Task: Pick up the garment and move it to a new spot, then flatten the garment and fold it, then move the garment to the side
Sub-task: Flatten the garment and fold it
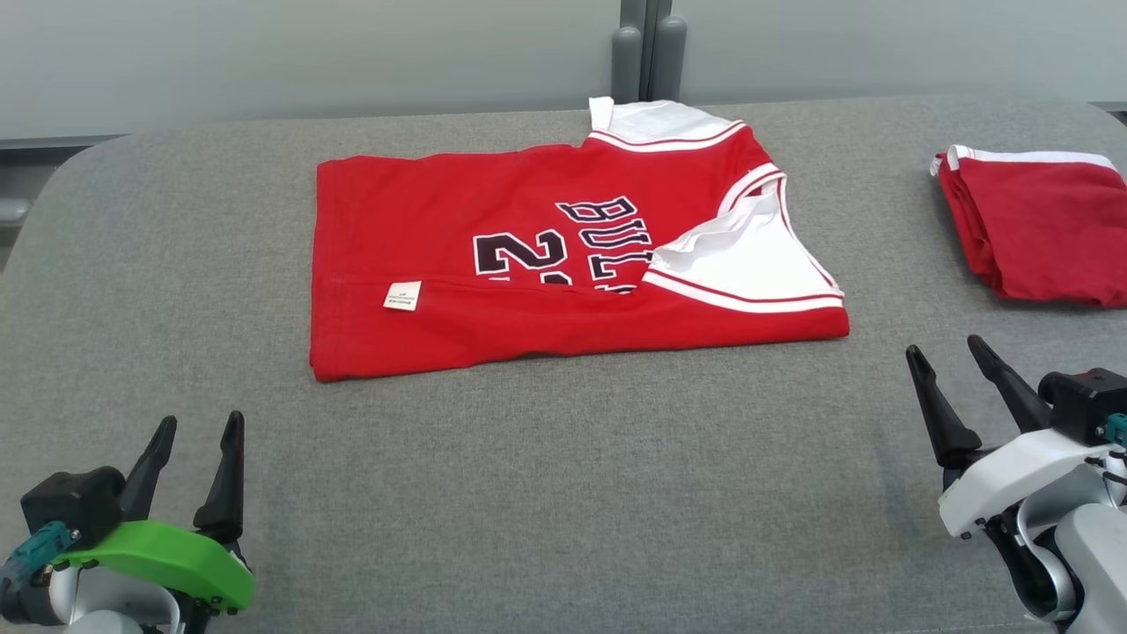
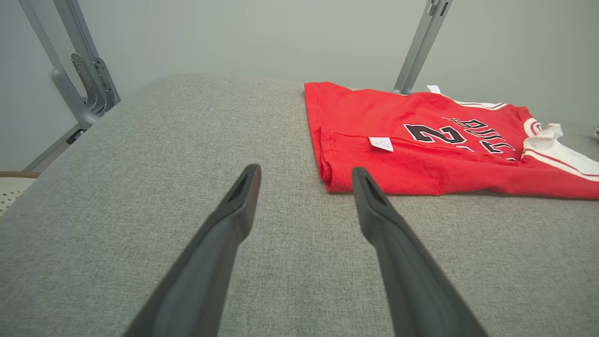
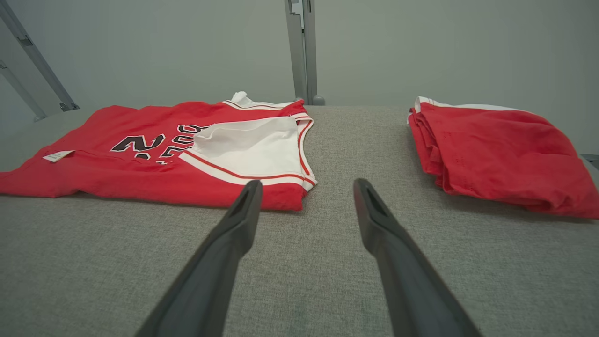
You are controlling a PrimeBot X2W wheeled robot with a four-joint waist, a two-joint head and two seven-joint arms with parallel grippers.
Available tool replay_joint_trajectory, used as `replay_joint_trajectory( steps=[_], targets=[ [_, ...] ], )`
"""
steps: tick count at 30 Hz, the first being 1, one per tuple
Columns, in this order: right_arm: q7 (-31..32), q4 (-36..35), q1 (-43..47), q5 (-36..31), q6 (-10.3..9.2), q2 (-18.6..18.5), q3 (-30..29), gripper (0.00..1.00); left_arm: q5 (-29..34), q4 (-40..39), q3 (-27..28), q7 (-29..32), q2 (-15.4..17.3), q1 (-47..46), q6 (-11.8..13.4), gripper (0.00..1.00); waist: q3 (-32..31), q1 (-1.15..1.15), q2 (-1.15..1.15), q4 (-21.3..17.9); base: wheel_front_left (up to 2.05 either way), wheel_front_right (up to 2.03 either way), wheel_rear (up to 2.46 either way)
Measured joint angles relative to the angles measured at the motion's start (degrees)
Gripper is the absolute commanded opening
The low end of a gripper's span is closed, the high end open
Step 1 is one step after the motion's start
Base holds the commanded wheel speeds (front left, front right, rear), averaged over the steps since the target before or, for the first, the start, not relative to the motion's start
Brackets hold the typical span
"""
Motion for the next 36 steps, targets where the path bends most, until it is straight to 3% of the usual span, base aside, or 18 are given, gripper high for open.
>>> replay_joint_trajectory(
  steps=[14, 26, 36],
  targets=[
    [0.09, -2.21, 0.26, 0.00, 0.01, 0.21, 0.25, 1.00, 0.57, -4.16, -0.05, 0.12, 1.00, -0.09, 0.01, 1.00, 2.28, 0.00, 0.00, 0.53, 0.00, 0.00, 0.00],
    [9.02, -1.55, -9.27, 1.26, 0.69, 0.08, 0.98, 1.00, 0.48, -5.80, -3.09, 9.50, 1.16, -9.14, -0.62, 1.00, 9.66, 0.00, 0.00, 0.63, 0.00, 0.00, 0.00],
    [15.93, 2.44, -15.72, 3.35, 1.13, 0.56, 1.60, 1.00, -1.62, -2.43, -4.36, 17.28, 0.47, -16.50, -1.53, 1.00, 15.54, 0.00, 0.00, 1.52, 0.00, 0.00, 0.00]
  ],
)
